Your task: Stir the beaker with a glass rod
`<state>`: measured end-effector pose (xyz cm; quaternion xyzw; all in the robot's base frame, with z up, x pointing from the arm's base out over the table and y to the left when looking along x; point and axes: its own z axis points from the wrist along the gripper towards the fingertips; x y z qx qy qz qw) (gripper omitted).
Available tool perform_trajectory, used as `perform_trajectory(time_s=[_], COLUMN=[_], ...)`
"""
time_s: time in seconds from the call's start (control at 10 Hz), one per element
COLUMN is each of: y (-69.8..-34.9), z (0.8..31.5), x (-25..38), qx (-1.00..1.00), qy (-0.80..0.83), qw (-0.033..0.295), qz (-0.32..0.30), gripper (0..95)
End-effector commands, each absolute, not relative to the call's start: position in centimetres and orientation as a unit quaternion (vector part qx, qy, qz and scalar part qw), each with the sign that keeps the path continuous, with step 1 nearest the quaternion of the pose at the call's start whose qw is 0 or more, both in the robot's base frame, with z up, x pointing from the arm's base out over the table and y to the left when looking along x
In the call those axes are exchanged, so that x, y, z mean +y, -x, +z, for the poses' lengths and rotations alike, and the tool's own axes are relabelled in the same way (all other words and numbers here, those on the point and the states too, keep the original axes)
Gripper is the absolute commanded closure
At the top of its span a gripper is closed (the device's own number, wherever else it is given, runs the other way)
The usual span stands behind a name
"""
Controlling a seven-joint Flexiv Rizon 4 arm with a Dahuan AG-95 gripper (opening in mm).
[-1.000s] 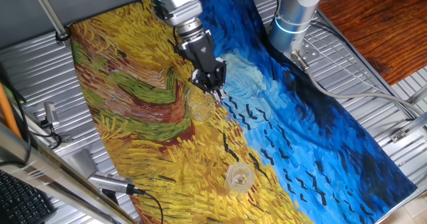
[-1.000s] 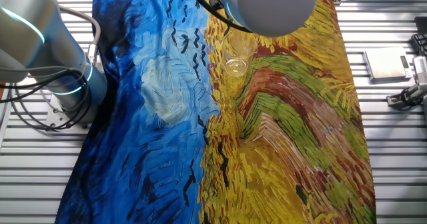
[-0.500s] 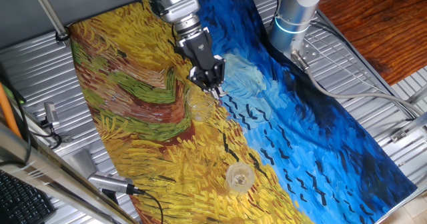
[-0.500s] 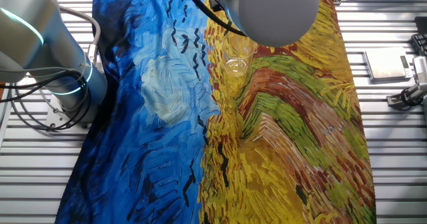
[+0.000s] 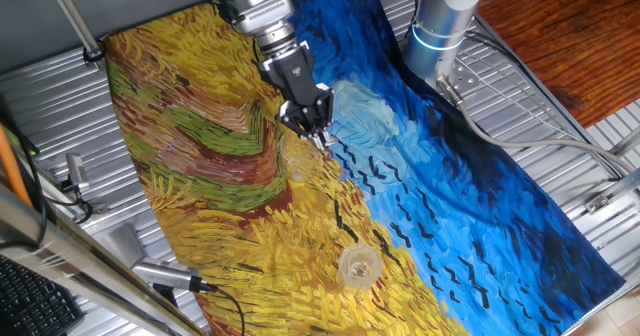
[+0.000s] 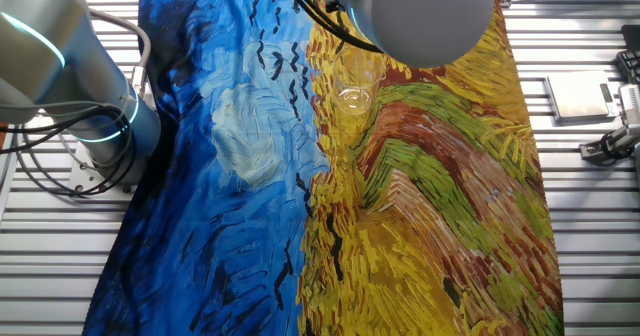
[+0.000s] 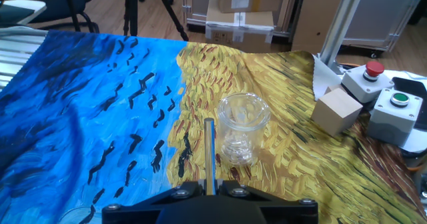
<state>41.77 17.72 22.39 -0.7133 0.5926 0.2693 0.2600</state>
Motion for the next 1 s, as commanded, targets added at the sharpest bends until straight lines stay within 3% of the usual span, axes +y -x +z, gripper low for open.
perform_trajectory(time_s=[0.1, 1.0], y=[-41.87, -41.87], z=[22.46, 23.12], x=[17.74, 16.88], qx=[0.595, 0.599], qy=[0.710, 0.699], qw=[0.261, 0.268], qz=[0.272, 0.284], gripper=[95.0, 95.0])
